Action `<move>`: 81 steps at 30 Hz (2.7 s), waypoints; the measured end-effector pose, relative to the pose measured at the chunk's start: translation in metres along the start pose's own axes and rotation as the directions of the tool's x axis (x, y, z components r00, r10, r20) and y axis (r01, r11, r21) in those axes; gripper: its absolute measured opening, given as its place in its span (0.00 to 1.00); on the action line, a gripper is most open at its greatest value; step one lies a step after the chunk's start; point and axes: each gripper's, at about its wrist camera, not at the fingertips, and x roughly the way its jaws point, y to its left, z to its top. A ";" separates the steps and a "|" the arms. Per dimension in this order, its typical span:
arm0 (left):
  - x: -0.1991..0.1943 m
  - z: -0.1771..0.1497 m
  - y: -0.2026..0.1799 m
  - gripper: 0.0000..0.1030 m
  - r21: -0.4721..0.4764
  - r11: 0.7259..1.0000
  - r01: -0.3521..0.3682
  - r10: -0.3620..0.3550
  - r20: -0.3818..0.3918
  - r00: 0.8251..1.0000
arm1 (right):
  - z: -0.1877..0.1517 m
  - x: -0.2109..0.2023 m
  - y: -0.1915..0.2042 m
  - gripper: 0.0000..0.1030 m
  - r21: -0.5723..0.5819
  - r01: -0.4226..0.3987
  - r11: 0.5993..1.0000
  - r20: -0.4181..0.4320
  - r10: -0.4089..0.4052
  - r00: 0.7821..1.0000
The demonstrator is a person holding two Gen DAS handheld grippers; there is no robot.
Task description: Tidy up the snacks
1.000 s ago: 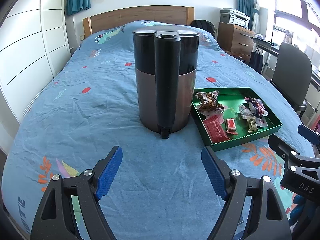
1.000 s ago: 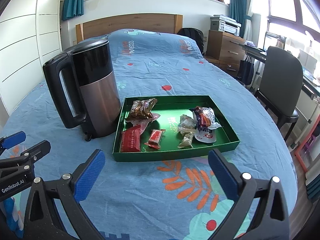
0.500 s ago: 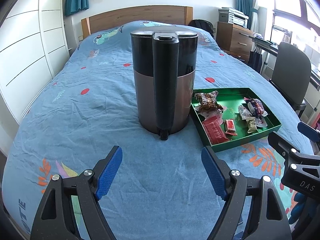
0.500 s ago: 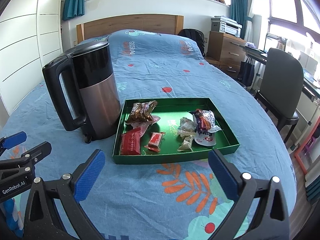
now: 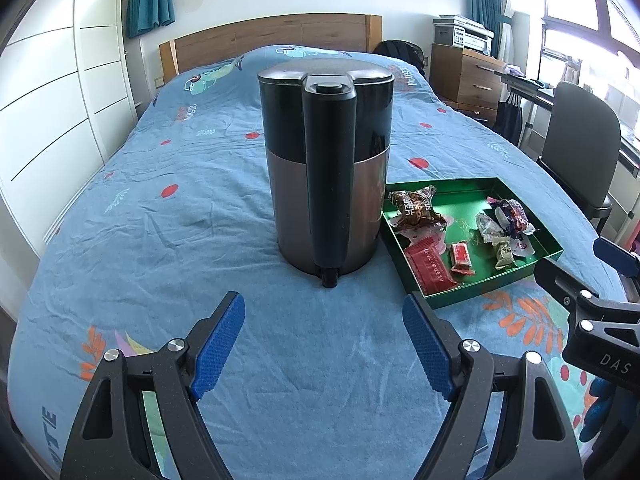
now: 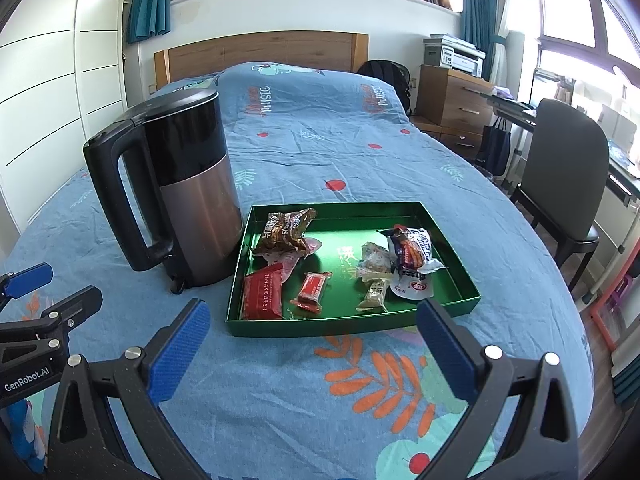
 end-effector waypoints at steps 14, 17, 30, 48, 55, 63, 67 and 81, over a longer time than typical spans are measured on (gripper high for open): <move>-0.003 0.009 -0.012 0.75 0.027 1.000 0.007 -0.007 0.011 1.000 | 0.003 -0.003 -0.012 1.00 0.000 0.010 1.000 0.002 -0.010 1.000; -0.002 0.010 -0.015 0.75 0.030 1.000 0.010 -0.010 0.007 1.000 | 0.005 -0.003 -0.018 1.00 0.005 0.015 1.000 0.006 -0.015 1.000; 0.002 0.014 -0.025 0.75 0.049 0.999 0.007 -0.007 -0.002 1.000 | 0.008 0.004 -0.030 1.00 0.013 0.010 1.000 -0.007 -0.010 1.000; 0.006 0.019 -0.023 0.75 0.048 0.999 0.002 -0.002 -0.002 1.000 | 0.012 0.016 -0.031 1.00 -0.013 -0.002 1.000 -0.056 0.001 0.998; 0.005 0.018 -0.024 0.75 0.053 0.999 0.010 -0.010 -0.009 1.000 | 0.011 0.017 -0.031 1.00 -0.013 0.001 1.000 -0.061 -0.002 0.998; 0.005 0.018 -0.024 0.75 0.049 0.999 0.018 -0.017 -0.015 1.000 | 0.011 0.015 -0.031 1.00 -0.016 0.002 1.000 -0.056 -0.003 0.998; 0.005 0.018 -0.024 0.75 0.049 0.999 0.018 -0.017 -0.014 1.000 | 0.011 0.016 -0.031 1.00 -0.015 0.003 1.000 -0.057 -0.004 0.998; 0.006 0.016 -0.024 0.76 0.053 0.998 0.022 -0.021 -0.020 1.000 | 0.010 0.015 -0.029 1.00 -0.022 0.003 1.000 -0.056 -0.004 0.998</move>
